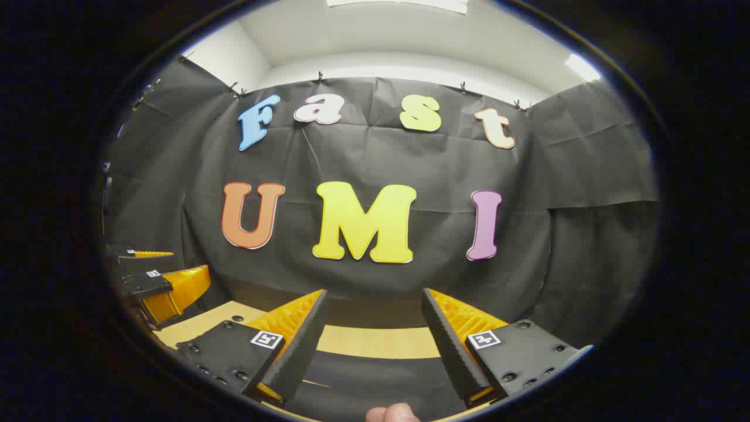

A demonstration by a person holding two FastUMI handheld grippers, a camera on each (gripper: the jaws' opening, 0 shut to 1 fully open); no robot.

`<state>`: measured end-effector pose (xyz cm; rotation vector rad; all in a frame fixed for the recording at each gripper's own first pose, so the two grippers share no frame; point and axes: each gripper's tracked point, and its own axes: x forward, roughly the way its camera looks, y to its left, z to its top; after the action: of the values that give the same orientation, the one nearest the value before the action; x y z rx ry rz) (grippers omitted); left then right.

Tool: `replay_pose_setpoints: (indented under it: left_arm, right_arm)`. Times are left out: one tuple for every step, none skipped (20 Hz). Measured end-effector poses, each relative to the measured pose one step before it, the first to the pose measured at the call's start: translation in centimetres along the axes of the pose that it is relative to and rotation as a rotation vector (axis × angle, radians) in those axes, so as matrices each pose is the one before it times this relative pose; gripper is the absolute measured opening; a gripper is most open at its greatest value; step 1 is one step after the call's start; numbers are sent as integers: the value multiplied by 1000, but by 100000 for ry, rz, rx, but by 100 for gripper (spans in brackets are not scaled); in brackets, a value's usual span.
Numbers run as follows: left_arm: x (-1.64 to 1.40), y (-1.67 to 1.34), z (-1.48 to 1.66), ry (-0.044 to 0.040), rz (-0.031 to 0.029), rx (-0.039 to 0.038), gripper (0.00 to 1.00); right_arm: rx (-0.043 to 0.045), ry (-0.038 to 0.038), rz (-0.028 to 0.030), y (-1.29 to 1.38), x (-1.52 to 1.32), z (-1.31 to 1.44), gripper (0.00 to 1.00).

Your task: Grasp the waist and the cuffs of the jeans and fold them to make the two legs overlap; first hold the waist and fold one-third of the jeans toward the cuffs, then hold the cuffs and fold the remaining one-third in the same direction to finish folding.

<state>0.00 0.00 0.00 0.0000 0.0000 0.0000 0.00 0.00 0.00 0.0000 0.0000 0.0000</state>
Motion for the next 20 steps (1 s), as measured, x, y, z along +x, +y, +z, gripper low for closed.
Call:
replay_pose_setpoints:
  left_arm:
    - [47, -179, -247, 767, -306, -282, 97]
    - [-45, -174, -88, 495, -245, -32, 97]
    - [-8, -192, 30, 85, -347, 175, 97]
    - [88, -249, 51, -156, -401, 385, 97]
    - [6, -106, 15, -220, 23, 554, 97]
    - [-17, -182, 77, -273, -375, 207, 97]
    - [134, -229, -69, 315, -295, -48, 88]
    - [99, -148, -172, 333, 4, -144, 97]
    - [75, -134, -51, 403, -82, -160, 97]
    - [35, -40, -82, 299, 168, -214, 97]
    - [48, -158, -140, 140, -45, -11, 97]
    - [18, -46, -7, -62, 136, 80, 97]
    - [53, -38, 45, 44, 100, 263, 97]
    - [217, 175, 78, -93, 113, 522, 97]
    - [131, 362, 38, -201, 888, 318, 97]
    - [256, 143, -123, -78, 265, -213, 97]
    - [175, 75, -135, 340, 231, -248, 97]
    - [178, 203, -193, 317, 450, -177, 97]
    - [185, 248, -316, 644, 292, -138, 97]
    - [263, 301, -413, 878, 175, -732, 97]
  right_arm:
    - [-305, -22, 139, -161, -31, -46, 98]
    - [-333, 59, -77, -98, 57, -96, 98]
    - [-12, 81, -255, -292, -64, 15, 98]
    - [158, 146, -366, -259, -10, -194, 98]
    - [481, 215, -268, -336, 38, -73, 98]
    - [273, 249, -202, -255, 108, -124, 98]
    - [183, 295, -209, -213, 82, -20, 98]
    - [123, 247, -291, -310, 99, -172, 98]
    - [150, 226, -312, -262, 131, -39, 98]
    - [-130, -68, -295, -318, -34, -7, 98]
    - [-292, -43, -302, -265, 106, 22, 98]
    - [-152, -83, -355, -446, 72, -80, 98]
    - [36, 299, -204, -294, 0, -20, 98]
    - [56, 271, -443, -386, 27, -153, 98]
    - [34, 226, -614, -474, 155, -58, 98]
    - [63, 266, -386, -414, 188, -136, 98]
    - [-27, 273, -443, -388, 184, -45, 98]
    - [-306, 285, -463, -471, 137, -124, 98]
    - [-636, 110, -615, -684, 259, -100, 98]
    - [542, 388, 677, -621, 104, -246, 98]
